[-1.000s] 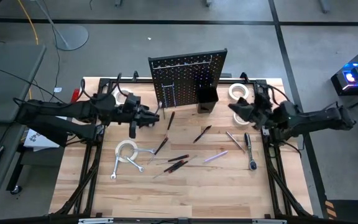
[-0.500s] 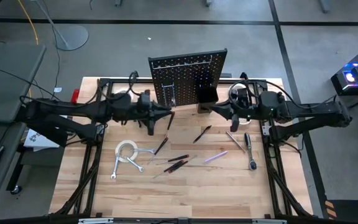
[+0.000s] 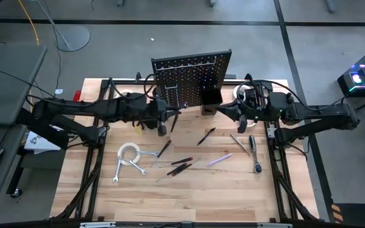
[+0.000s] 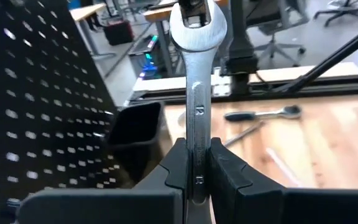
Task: Hang tools onto peg board
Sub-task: Hang the silver wrench on the peg board
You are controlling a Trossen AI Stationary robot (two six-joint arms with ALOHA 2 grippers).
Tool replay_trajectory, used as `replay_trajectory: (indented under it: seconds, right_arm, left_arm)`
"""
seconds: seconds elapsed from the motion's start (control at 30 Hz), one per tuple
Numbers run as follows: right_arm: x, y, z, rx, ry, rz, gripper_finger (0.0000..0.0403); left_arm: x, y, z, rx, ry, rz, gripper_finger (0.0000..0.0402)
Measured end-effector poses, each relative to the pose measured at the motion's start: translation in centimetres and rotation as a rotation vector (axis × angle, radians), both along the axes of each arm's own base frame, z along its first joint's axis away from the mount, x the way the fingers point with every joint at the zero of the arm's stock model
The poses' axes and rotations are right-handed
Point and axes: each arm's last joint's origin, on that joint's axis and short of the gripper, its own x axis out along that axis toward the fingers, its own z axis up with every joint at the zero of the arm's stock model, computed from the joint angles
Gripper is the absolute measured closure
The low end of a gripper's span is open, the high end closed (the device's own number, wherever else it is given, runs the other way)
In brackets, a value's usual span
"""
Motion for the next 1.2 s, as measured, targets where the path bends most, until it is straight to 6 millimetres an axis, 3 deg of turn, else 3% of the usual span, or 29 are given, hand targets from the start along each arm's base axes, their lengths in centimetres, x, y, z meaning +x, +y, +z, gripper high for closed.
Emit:
replay_trajectory:
  seconds: [0.67, 1.03, 1.2]
  right_arm:
    - [0.0, -0.1, 0.0, -0.044, 0.008, -0.03, 0.0402]
    - [0.0, -0.1, 0.0, -0.047, 0.007, -0.031, 0.0402]
    - [0.0, -0.1, 0.0, -0.055, 0.009, -0.033, 0.0402]
  left_arm:
    - [1.1, 0.6, -1.9, 0.078, 0.119, 0.06, 0.0377]
    - [1.1, 1.2, -1.7, 0.096, 0.102, 0.117, 0.0376]
    - [1.0, 1.8, -1.7, 0.097, 0.104, 0.139, 0.0333]
